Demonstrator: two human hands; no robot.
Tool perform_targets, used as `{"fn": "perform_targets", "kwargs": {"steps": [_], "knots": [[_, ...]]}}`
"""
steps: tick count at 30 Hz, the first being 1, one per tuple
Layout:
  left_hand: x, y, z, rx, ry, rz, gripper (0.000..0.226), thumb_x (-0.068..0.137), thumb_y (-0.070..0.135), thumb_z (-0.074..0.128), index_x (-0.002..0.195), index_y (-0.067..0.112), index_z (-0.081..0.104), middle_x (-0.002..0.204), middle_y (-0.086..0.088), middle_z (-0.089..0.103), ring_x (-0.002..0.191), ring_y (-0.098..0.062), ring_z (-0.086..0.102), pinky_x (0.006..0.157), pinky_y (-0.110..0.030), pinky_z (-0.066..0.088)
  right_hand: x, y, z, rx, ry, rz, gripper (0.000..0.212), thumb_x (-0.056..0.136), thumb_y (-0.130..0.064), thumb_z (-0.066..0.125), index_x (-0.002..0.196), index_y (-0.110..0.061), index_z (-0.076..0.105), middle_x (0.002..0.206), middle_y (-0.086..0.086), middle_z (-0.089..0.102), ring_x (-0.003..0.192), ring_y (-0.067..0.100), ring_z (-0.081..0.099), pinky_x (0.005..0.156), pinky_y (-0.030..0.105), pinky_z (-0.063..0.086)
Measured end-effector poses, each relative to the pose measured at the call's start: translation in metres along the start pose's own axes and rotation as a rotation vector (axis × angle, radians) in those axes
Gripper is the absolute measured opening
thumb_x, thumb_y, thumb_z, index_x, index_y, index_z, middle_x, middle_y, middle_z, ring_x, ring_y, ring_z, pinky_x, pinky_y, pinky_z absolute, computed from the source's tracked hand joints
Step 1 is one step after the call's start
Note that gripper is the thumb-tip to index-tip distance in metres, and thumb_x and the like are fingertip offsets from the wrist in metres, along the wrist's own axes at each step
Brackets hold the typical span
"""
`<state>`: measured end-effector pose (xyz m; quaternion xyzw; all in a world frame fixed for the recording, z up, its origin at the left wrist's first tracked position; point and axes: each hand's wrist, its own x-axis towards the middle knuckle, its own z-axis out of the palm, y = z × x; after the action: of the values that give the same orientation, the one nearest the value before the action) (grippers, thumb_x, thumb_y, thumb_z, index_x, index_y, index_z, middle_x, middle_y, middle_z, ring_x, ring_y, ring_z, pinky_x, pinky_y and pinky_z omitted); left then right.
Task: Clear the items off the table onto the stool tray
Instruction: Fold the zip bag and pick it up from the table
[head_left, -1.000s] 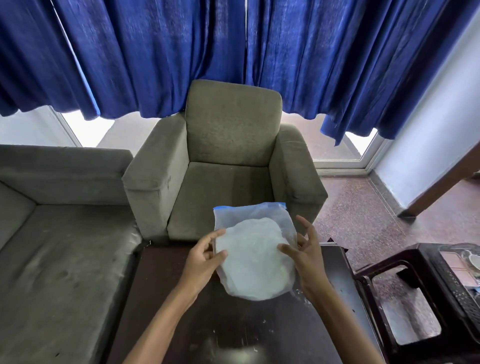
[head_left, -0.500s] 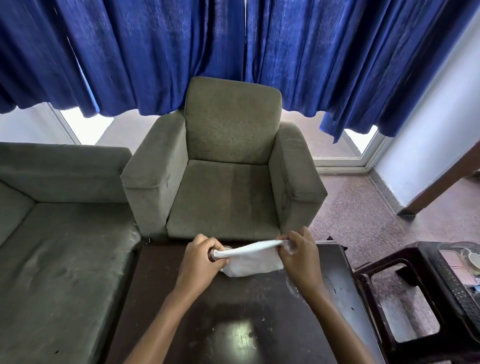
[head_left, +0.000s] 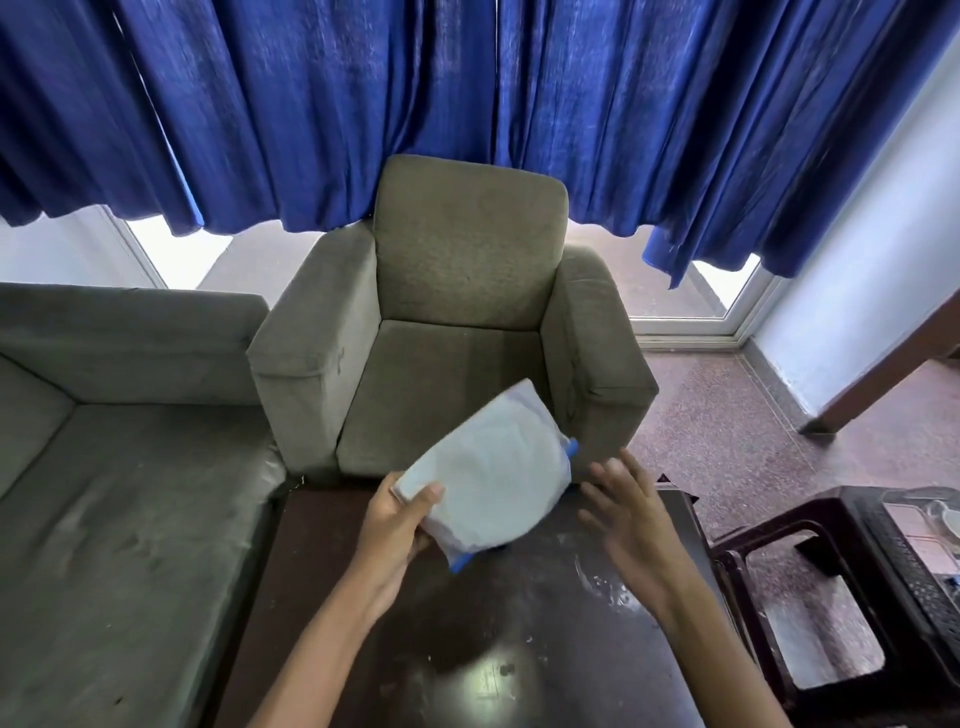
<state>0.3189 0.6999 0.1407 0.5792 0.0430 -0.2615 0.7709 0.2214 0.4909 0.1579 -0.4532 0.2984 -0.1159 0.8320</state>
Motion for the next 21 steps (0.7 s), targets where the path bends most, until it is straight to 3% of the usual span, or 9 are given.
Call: {"fn": "perform_targets", "kwargs": {"steps": [1,3,5,7,9,11,15,18,21], "knots": [[-0.001,-0.003,0.002,-0.076,0.011,-0.015,0.023,0.085,0.008,0.060,0.107,0.011,0.053,0.104,-0.007,0.065,0.093,-0.021,0.062,0.068,-0.030,0.055,-0.002,0.010,0.000,0.112,-0.031,0.095,0.108,0.023,-0.053,0.091,0.122,-0.029,0.054,0.120,0.004,0.056,0.105,0.019,0.055,0.086,0.038,0.042],[-0.004,-0.011,0.010,-0.209,0.015,-0.071,0.027,0.085,0.004,0.058,0.112,0.008,0.053,0.108,-0.010,0.065,0.094,-0.023,0.063,0.064,-0.028,0.058,-0.008,0.033,0.008,0.189,-0.102,0.224,0.086,0.017,-0.058,0.089,0.094,-0.026,0.070,0.108,0.005,0.064,0.098,0.021,0.058,0.081,0.038,0.043],[-0.010,-0.022,0.020,-0.290,0.036,-0.155,0.029,0.084,-0.002,0.056,0.112,0.006,0.052,0.109,-0.016,0.064,0.089,-0.025,0.063,0.061,-0.028,0.058,-0.013,0.046,0.020,0.199,-0.136,0.276,0.076,0.045,-0.064,0.080,0.103,-0.018,0.068,0.099,0.007,0.068,0.091,0.024,0.063,0.076,0.038,0.050],[-0.018,-0.034,0.031,-0.298,0.049,-0.246,0.029,0.082,-0.009,0.055,0.107,0.005,0.053,0.100,-0.017,0.067,0.082,-0.027,0.064,0.058,-0.028,0.057,-0.011,0.051,0.027,0.214,-0.135,0.278,0.067,0.075,-0.061,0.056,0.124,-0.016,0.056,0.112,0.009,0.069,0.099,0.028,0.067,0.078,0.039,0.056],[-0.030,-0.041,0.035,-0.256,0.031,-0.331,0.028,0.079,-0.015,0.055,0.098,0.006,0.055,0.084,-0.014,0.071,0.072,-0.026,0.068,0.053,-0.027,0.058,-0.008,0.047,0.028,0.114,-0.091,0.219,0.053,0.084,-0.051,0.051,0.123,-0.015,0.056,0.114,0.011,0.070,0.102,0.028,0.068,0.080,0.041,0.057],[-0.037,-0.043,0.032,-0.222,-0.020,-0.393,0.034,0.076,-0.015,0.057,0.101,0.008,0.056,0.085,-0.013,0.072,0.076,-0.027,0.068,0.056,-0.030,0.058,-0.005,0.042,0.023,-0.029,-0.048,0.129,0.041,0.086,-0.039,0.056,0.118,-0.013,0.059,0.107,0.010,0.072,0.097,0.027,0.070,0.075,0.039,0.057],[-0.030,-0.034,0.018,-0.114,-0.104,-0.382,0.033,0.081,0.027,0.065,0.112,0.016,0.062,0.109,-0.011,0.071,0.107,-0.030,0.063,0.094,-0.046,0.049,-0.006,0.034,0.015,-0.127,-0.086,0.112,0.032,0.086,-0.025,0.061,0.115,-0.010,0.061,0.107,0.011,0.072,0.100,0.030,0.068,0.086,0.046,0.054],[-0.021,-0.025,0.021,-0.046,-0.040,-0.339,0.041,0.087,0.052,0.051,0.103,0.018,0.067,0.102,-0.008,0.073,0.101,-0.026,0.067,0.092,-0.045,0.051,-0.009,0.036,0.017,-0.200,-0.091,0.104,0.029,0.088,-0.021,0.061,0.114,-0.009,0.061,0.108,0.013,0.071,0.102,0.031,0.067,0.086,0.044,0.055],[-0.016,-0.025,0.033,0.062,0.046,-0.225,0.044,0.089,0.054,0.045,0.110,0.020,0.064,0.106,-0.008,0.072,0.098,-0.025,0.068,0.087,-0.043,0.054,-0.014,0.043,0.024,-0.247,-0.084,0.086,0.028,0.086,-0.018,0.062,0.112,-0.006,0.062,0.108,0.016,0.070,0.101,0.032,0.066,0.085,0.045,0.055]]}}
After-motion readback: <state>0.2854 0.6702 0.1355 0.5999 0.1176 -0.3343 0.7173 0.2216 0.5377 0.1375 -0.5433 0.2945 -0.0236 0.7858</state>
